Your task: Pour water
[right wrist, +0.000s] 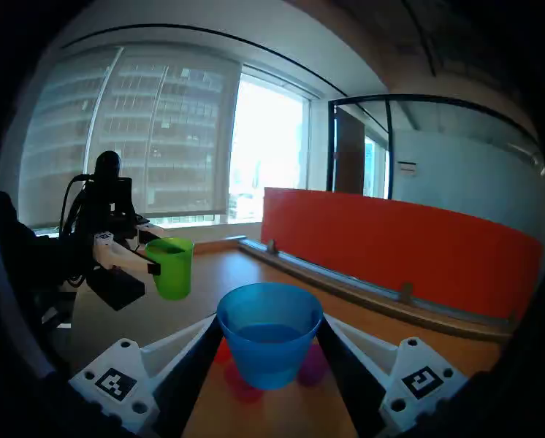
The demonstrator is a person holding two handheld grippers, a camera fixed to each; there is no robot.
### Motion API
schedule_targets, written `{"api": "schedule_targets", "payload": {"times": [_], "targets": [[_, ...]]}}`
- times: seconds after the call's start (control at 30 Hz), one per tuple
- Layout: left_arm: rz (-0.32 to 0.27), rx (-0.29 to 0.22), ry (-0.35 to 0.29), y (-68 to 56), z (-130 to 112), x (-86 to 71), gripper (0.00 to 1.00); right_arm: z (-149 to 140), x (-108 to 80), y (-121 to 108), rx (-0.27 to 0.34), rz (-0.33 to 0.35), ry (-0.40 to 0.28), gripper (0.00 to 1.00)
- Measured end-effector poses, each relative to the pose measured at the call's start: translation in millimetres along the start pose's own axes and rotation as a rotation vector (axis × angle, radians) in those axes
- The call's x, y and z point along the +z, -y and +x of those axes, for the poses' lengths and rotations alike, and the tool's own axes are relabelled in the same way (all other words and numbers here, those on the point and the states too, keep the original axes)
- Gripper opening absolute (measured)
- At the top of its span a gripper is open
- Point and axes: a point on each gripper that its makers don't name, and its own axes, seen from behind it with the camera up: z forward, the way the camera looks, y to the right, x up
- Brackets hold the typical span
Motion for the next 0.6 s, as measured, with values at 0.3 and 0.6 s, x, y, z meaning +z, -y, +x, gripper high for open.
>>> {"api": "schedule_targets", "payload": {"times": [0.3, 0.6], "targets": [[-0.014, 0.001, -0.02, -2.5, 1.9, 1.0, 0.87, 6.2, 0.4, 2.0, -0.021, 0.009, -0.003, 0.9], [-0.037, 0.006, -0.018, -8.6, 0.8, 0.7, 0.87, 12.4, 1.9, 2.0, -0.052, 0.008, -0.005, 0.91]]}}
